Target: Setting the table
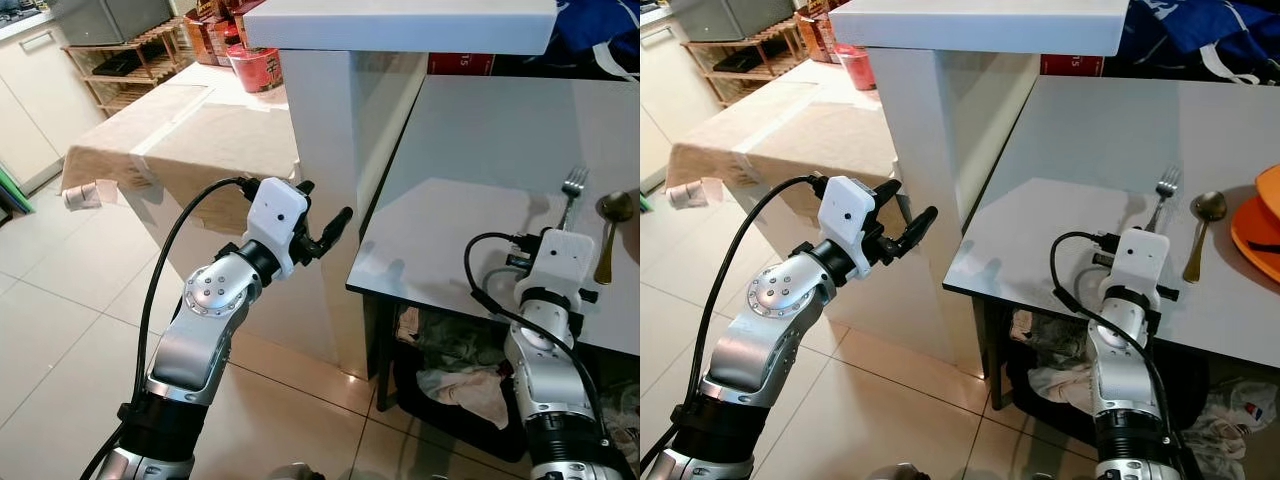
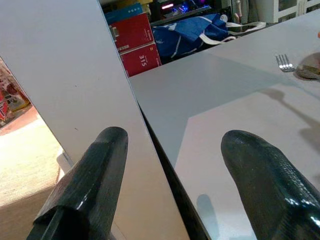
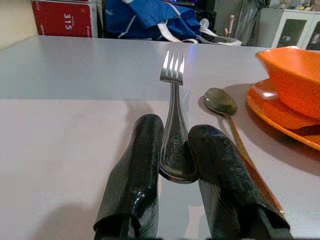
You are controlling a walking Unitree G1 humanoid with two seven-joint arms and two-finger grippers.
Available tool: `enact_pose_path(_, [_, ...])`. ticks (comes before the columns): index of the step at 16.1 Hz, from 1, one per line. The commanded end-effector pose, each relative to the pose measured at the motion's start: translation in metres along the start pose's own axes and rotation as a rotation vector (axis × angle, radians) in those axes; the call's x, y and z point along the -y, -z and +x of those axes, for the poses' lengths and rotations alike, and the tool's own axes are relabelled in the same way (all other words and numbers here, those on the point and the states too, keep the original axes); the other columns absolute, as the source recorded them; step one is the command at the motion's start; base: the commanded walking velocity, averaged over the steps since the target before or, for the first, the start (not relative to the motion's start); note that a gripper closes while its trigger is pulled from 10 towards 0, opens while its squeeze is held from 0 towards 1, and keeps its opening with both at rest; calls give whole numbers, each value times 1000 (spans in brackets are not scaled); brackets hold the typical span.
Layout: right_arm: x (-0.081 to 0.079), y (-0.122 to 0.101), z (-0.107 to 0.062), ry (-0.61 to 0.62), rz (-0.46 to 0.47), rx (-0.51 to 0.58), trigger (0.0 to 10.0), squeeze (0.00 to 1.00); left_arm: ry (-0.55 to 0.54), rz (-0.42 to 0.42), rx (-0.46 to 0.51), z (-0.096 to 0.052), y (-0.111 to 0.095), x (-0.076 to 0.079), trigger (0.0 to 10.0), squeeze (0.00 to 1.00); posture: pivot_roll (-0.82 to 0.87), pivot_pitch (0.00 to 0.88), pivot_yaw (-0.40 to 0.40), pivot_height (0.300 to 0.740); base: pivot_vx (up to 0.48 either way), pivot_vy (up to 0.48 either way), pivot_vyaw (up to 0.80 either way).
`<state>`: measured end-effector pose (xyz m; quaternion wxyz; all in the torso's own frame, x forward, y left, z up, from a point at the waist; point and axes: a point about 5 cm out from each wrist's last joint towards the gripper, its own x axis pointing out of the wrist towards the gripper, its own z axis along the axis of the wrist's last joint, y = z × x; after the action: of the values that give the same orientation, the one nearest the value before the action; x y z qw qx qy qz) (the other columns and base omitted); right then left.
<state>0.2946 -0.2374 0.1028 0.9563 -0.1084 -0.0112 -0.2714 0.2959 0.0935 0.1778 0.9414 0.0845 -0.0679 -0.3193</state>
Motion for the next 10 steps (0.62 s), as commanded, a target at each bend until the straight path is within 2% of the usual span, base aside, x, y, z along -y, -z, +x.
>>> enact_pose_path(1, [4, 2, -1, 15, -18, 5, 0, 0, 5, 9, -7, 0, -2, -1, 10000, 0, 69, 0, 162, 723, 0, 0, 0])
enact_pose_path(5, [10, 7, 2, 39, -39, -19, 0, 0, 6, 5, -10, -1, -2, 0, 10000, 0, 70, 0, 159, 723, 0, 0, 0])
enact_pose_path(6, [12, 10, 3, 43, -47, -39, 10000, 0, 6, 5, -11, -1, -2, 0, 10000, 0, 72, 0, 159, 723, 0, 0, 0])
enact_pose_path(10, [11, 13, 6, 21, -45, -57, 10000, 0, 2, 4, -11, -1, -3, 0, 10000, 0, 73, 0, 157, 723, 0, 0, 0])
